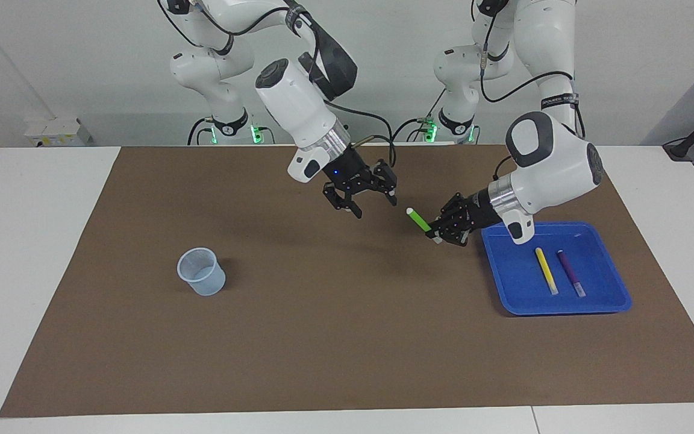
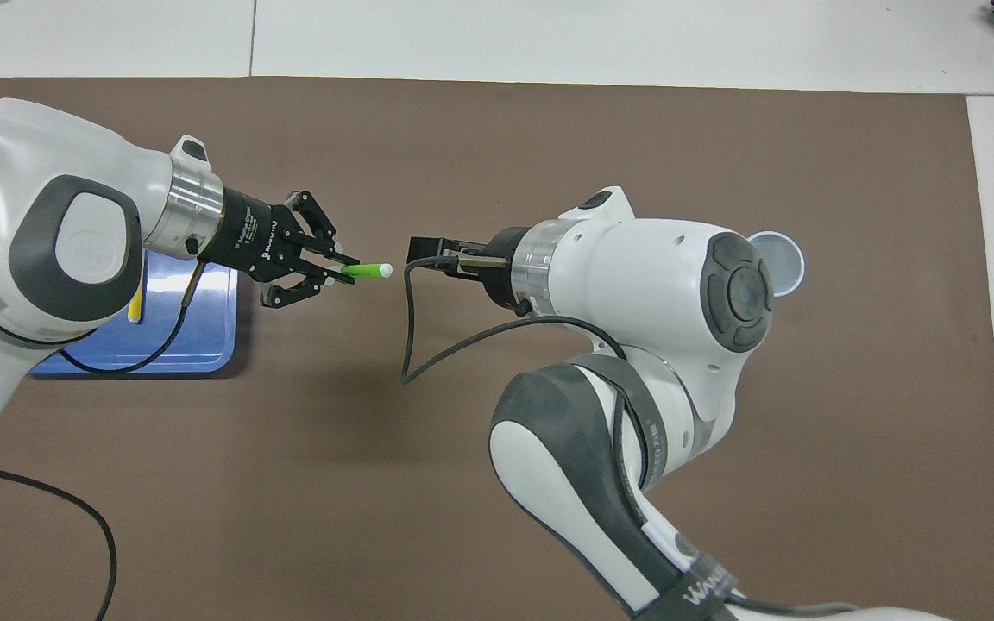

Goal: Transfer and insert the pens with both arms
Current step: 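Lift the green pen with the left gripper toward the right gripper, then grasp the green pen tip with the right gripper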

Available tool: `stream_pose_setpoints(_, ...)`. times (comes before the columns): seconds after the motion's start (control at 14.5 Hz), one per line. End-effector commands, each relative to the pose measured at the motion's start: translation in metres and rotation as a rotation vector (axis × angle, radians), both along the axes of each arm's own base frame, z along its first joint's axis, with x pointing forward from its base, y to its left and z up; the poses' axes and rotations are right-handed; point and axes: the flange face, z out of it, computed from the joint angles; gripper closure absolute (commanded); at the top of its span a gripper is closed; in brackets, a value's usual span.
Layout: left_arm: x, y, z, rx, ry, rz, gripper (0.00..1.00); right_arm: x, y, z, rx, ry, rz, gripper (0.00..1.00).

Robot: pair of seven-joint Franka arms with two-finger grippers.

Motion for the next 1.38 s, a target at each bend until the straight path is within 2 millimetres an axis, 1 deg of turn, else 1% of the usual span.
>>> stream_pose_setpoints(0.0, -0.007, -0.004, 0.003, -0.030, 0.039, 0.036, 1.00, 0.005, 0.000, -0.001, -0.005, -0.050, -0.004, 0.18)
stream_pose_setpoints(0.07, -0.009, -0.005, 0.003, -0.028, 0.040, 0.033, 1.00, 0.008, -0.003, 0.000, -0.004, -0.052, -0.011, 0.20)
stream_pose_setpoints(0.14, -0.013, -0.013, 0.002, -0.028, 0.040, 0.027, 1.00, 0.007, -0.002, 0.000, -0.003, -0.051, -0.010, 0.23)
stream_pose_setpoints(0.21, -0.013, -0.014, 0.001, -0.028, 0.038, 0.029, 1.00, 0.007, -0.003, 0.001, 0.006, -0.047, -0.016, 0.25)
stream_pose_setpoints(0.34, -0.012, -0.016, 0.003, -0.054, 0.037, 0.049, 1.00, 0.008, 0.001, 0.014, 0.032, -0.038, -0.033, 0.30)
stream_pose_setpoints(0.41, -0.012, -0.022, 0.003, -0.075, 0.040, 0.063, 1.00, 0.007, 0.006, 0.015, 0.045, -0.025, -0.052, 0.33)
stream_pose_setpoints(0.69, -0.014, -0.032, 0.004, -0.083, 0.061, 0.107, 1.00, 0.003, 0.014, 0.014, 0.050, -0.009, -0.054, 0.41)
stream_pose_setpoints(0.83, -0.014, -0.034, 0.004, -0.094, 0.079, 0.131, 1.00, -0.002, 0.021, 0.013, 0.049, -0.005, -0.043, 0.46)
stream_pose_setpoints(1.03, -0.010, -0.033, 0.007, -0.127, 0.102, 0.195, 1.00, -0.003, 0.022, 0.012, 0.048, -0.002, -0.041, 0.50)
stream_pose_setpoints(1.17, -0.011, -0.034, 0.007, -0.127, 0.103, 0.195, 1.00, -0.003, 0.022, 0.011, 0.046, -0.003, -0.038, 0.57)
stream_pose_setpoints(1.24, -0.012, -0.039, 0.007, -0.127, 0.102, 0.189, 1.00, -0.003, 0.022, 0.011, 0.045, -0.004, -0.037, 0.60)
stream_pose_setpoints(1.31, -0.012, -0.039, 0.007, -0.126, 0.102, 0.188, 1.00, -0.002, 0.021, 0.011, 0.044, -0.007, -0.034, 0.60)
